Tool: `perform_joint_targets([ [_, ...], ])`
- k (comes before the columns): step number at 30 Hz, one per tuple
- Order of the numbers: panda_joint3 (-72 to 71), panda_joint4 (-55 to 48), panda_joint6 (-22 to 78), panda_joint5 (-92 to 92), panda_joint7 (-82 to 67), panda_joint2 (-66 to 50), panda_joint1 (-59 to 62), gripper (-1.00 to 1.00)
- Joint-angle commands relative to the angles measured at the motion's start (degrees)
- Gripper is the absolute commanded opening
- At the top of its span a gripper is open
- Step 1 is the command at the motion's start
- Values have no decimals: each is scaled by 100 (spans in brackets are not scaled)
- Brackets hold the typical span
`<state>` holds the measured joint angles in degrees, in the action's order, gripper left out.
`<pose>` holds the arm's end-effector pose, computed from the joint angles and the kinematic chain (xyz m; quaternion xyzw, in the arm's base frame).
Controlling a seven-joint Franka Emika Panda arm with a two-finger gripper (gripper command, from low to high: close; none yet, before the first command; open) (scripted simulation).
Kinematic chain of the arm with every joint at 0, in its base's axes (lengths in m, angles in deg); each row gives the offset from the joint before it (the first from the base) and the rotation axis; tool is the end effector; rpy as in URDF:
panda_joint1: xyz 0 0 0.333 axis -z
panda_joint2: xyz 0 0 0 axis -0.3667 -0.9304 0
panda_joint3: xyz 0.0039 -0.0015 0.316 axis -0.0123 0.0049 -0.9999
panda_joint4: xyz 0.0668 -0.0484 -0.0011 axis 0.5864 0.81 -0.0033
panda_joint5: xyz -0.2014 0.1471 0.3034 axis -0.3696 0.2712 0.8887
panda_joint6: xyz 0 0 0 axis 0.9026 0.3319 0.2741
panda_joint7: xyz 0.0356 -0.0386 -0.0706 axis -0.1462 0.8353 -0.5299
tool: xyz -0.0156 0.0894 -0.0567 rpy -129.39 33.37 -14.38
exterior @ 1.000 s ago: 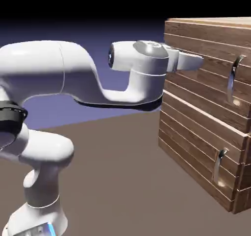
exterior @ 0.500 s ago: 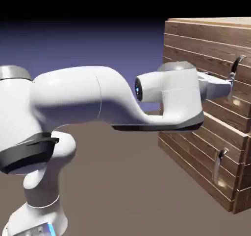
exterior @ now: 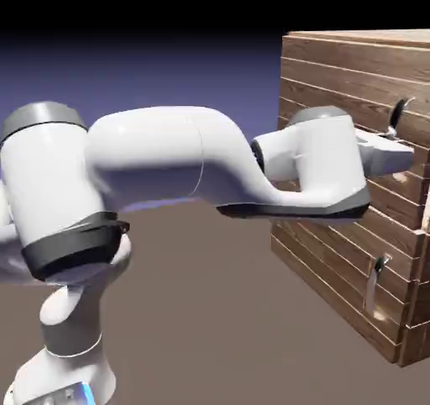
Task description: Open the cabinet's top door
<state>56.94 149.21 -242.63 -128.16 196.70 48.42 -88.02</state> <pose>0.4882 -0.1386 0.5212 -0.6476 0.2839 -0.6599 0.2540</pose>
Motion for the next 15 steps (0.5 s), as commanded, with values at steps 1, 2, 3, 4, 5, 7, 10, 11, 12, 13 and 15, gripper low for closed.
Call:
perform_joint_targets([
  [1,-150,177,104,94,6,-20,208,-100],
  [2,-303,347,199,184,-6,-39,415,-100],
  [3,-460,510,288,269,-4,-60,623,-100],
  [4,-620,668,373,354,1,-79,830,-100],
  [5,-784,825,456,443,2,-93,1038,-100],
  [7,-1121,1128,614,628,0,-111,1453,-100],
  [10,-1651,1559,826,921,0,-115,2076,-100],
  [11,-1834,1697,891,1024,0,-108,2284,-100],
  [12,-2020,1832,952,1131,0,-99,2491,-100],
  [13,-2209,1965,1009,1240,0,-85,2699,-100],
  [15,-2596,2221,1114,1468,0,-48,3114,-100],
])
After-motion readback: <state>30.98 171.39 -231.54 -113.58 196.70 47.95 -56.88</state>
